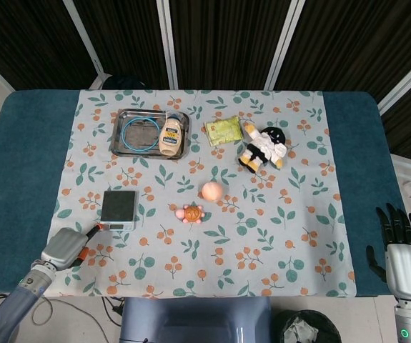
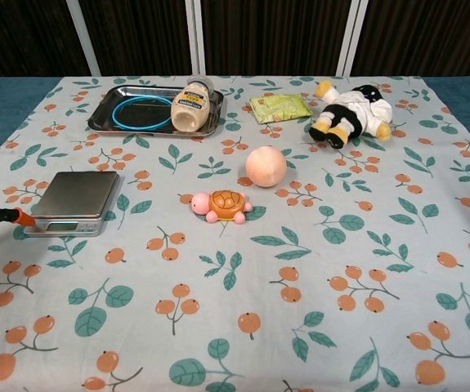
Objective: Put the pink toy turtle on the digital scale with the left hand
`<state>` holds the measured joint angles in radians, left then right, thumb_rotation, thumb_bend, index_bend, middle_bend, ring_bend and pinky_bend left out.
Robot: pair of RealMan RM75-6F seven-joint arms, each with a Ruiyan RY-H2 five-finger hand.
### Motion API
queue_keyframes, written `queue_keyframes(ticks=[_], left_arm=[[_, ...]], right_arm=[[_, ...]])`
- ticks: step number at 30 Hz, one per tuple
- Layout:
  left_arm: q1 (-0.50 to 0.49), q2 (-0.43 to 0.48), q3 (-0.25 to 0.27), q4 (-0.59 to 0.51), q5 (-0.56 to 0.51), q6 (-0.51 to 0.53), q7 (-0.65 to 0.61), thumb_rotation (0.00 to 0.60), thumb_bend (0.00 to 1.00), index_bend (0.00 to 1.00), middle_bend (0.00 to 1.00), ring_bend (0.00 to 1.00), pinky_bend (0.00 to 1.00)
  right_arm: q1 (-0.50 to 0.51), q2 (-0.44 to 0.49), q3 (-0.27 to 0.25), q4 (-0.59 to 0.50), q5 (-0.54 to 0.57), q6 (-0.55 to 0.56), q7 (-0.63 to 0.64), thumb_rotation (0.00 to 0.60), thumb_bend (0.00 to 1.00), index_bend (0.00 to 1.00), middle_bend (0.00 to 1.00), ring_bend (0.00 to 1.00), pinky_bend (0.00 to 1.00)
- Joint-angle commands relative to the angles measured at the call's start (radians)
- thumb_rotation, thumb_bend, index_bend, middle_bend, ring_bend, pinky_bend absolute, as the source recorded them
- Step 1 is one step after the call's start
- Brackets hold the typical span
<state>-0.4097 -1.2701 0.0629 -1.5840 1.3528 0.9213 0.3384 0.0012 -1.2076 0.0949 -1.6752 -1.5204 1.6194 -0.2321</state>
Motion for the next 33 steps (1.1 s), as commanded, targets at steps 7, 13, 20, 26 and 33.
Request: queue_keyframes(ticks=[7,13,20,26,33], left_arm=[[-0.001,0.002,0.004,0.0,-0.012,0.001,0.003,0.6,0.58,0.12,0.66,0.63,0.58],[-0.005,-0.004,0.007,0.007,-0.018,-0.004,0.004,0.6,0.58,0.12,0.66,0.63,0.58],[-0.01,-0.007,0.005,0.007,-0.016,0.0,0.002,0.6,0.58,0.12,0.66,0.63,0.58],[-0.011,-0.006,0.01,0.007,-0.02,-0.001,0.003,0.6,0.58,0.12,0.66,0.63,0.58],[-0.014,-0.011,0.011,0.014,-0.027,-0.006,0.006,0.6,0.58,0.12,0.66,0.63,0.58]], right_arm=[[0.0,0.0,0.0,-0.001,0.0,0.001,0.001,0.6,0.5,0.01,0.0,0.01,0.0],[0.001,-0.002,-0.001,-0.001,0.001,-0.004,-0.002,0.6,0.5,0.01,0.0,0.01,0.0],[0.001,-0.003,0.0,-0.001,0.002,-0.004,-0.004,0.6,0.5,0.01,0.0,0.01,0.0],[0.002,-0.003,-0.001,-0.001,0.001,-0.004,-0.004,0.6,0.5,0.01,0.0,0.01,0.0],[0.002,-0.004,0.0,-0.001,0.002,-0.005,-0.006,0.6,0.5,0.01,0.0,0.01,0.0]])
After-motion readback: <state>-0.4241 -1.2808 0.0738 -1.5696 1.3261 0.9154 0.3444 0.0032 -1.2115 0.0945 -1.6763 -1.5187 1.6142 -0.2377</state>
